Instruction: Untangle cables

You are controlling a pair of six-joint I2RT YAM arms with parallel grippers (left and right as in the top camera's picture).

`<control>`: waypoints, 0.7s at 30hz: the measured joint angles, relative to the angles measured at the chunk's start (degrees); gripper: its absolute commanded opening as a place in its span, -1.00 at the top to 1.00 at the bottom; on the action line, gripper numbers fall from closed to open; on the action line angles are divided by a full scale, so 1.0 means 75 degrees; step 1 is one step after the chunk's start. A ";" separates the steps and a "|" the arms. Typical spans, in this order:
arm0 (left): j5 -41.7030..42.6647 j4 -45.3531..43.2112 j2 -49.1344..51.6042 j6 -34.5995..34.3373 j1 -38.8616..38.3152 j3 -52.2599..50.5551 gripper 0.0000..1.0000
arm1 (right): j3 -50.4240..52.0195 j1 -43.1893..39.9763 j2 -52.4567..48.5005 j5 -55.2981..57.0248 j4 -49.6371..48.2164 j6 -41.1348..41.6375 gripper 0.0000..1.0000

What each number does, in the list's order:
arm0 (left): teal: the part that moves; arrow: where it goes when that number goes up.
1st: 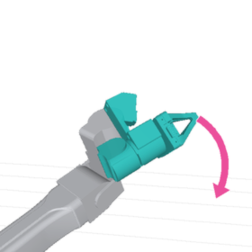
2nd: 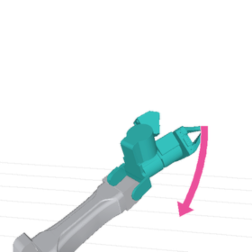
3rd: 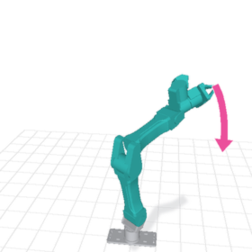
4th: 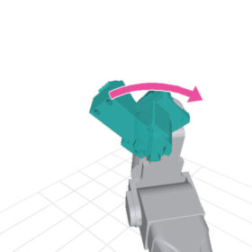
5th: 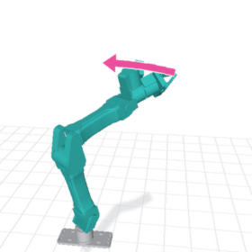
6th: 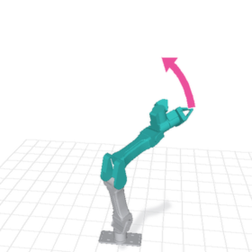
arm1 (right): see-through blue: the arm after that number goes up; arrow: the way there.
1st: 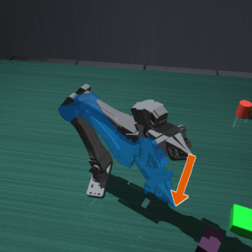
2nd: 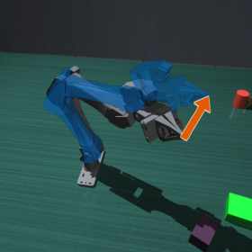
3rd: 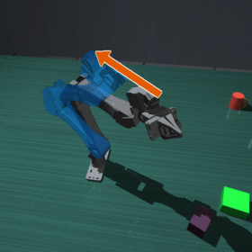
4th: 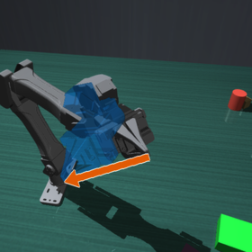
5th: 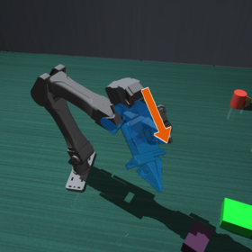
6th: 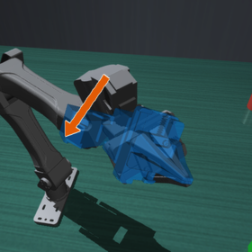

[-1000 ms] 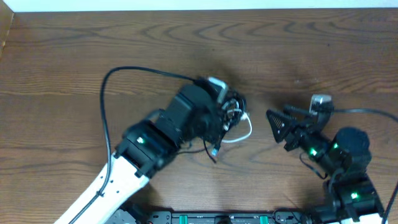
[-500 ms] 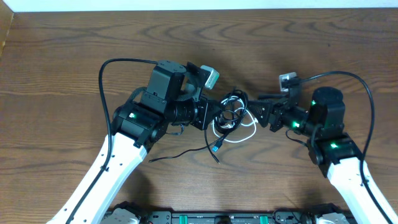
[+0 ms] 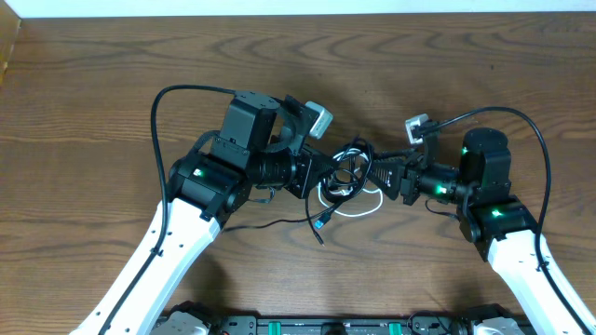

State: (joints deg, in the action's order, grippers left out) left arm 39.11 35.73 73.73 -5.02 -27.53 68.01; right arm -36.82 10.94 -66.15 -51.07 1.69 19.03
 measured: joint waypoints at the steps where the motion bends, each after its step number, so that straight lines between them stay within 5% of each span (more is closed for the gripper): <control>1: -0.0003 0.0000 0.0000 0.0061 0.0000 0.0000 0.85 | 0.0000 0.0000 0.0000 -0.0064 0.0032 0.0000 0.07; 9: -0.0006 0.0000 0.0000 0.0251 0.0000 0.0000 0.85 | 0.0000 0.0032 0.0000 -0.0192 0.0921 -0.0029 0.30; 12: -0.0047 0.0000 0.0000 0.0277 0.0000 0.0000 0.85 | 0.0000 0.0061 0.0000 -0.0195 0.1099 -0.0041 0.52; 15: -0.0087 0.0003 0.0000 0.0277 0.0000 0.0000 0.85 | 0.0000 0.0073 0.0000 -0.0195 0.1288 -0.0082 0.98; 21: -0.0192 0.0114 0.0000 0.0283 0.0017 0.0000 0.85 | 0.0000 0.0050 0.0000 0.0309 0.1472 0.0073 0.98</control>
State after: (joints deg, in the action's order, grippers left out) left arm 37.67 36.58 73.73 -2.90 -27.40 68.01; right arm -36.82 11.31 -66.15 -48.75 12.73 19.57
